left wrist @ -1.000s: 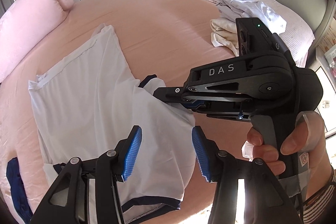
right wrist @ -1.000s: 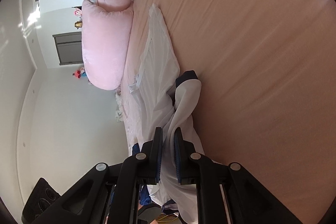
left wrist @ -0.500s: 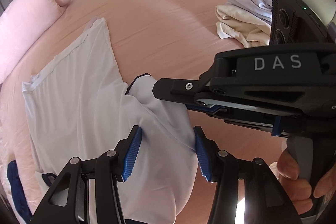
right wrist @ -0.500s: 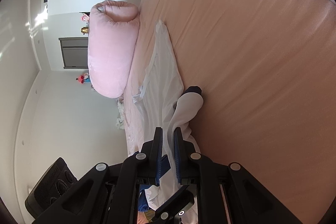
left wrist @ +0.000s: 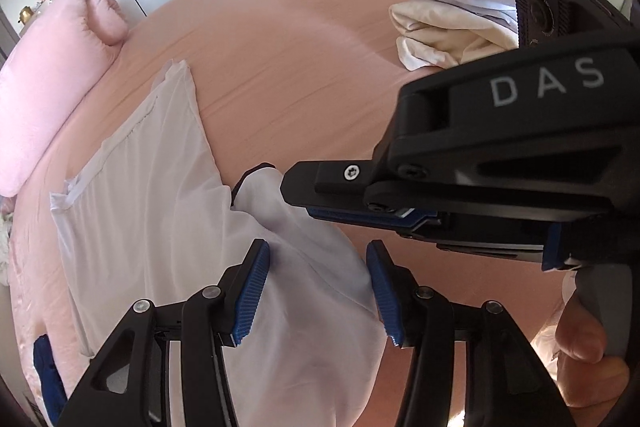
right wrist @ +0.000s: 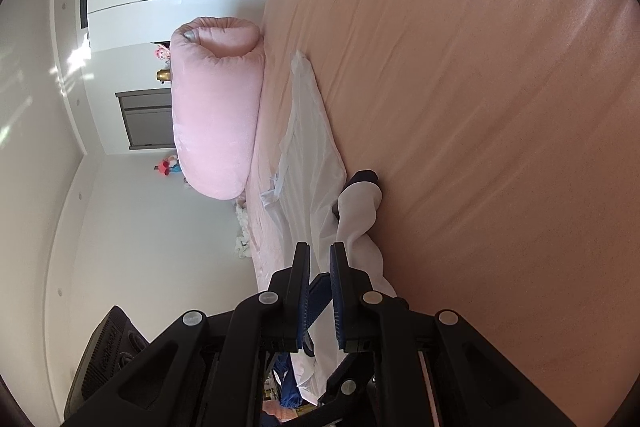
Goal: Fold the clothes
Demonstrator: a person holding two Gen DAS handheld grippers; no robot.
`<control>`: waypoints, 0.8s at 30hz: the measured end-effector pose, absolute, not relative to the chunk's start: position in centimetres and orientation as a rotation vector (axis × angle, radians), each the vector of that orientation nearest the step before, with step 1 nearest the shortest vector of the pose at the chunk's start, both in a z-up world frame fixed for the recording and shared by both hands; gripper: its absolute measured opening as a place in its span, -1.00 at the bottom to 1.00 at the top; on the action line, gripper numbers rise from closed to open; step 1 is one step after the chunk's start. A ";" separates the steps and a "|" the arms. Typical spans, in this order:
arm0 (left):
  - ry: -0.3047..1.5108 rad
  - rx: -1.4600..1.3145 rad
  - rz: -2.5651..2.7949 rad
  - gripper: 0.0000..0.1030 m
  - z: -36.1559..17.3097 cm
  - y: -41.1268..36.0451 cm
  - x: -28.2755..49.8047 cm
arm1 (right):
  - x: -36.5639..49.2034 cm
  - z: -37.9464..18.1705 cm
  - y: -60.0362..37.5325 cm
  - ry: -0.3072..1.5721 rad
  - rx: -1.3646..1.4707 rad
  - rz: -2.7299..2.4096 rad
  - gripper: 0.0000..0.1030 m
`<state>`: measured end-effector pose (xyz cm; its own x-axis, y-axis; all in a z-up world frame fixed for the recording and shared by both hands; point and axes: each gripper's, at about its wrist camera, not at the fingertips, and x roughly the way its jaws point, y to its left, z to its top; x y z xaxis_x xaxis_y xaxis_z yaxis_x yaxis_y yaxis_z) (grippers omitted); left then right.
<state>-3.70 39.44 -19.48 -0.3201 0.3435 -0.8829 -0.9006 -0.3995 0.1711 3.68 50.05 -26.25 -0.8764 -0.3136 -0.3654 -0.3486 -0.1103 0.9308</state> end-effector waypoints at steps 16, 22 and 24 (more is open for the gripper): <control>0.682 -1.178 1.864 -0.34 -20.9 36.3 -9.6 | 3.1 -27.3 49.7 2.071 -0.861 2.114 -0.55; 0.660 -1.197 1.875 -0.30 -20.6 36.0 -10.5 | 2.6 -28.1 49.5 2.067 -0.910 2.064 0.16; 0.659 -1.198 1.877 -0.30 -20.5 35.7 -10.5 | 2.3 -28.4 49.4 2.068 -0.928 2.050 0.16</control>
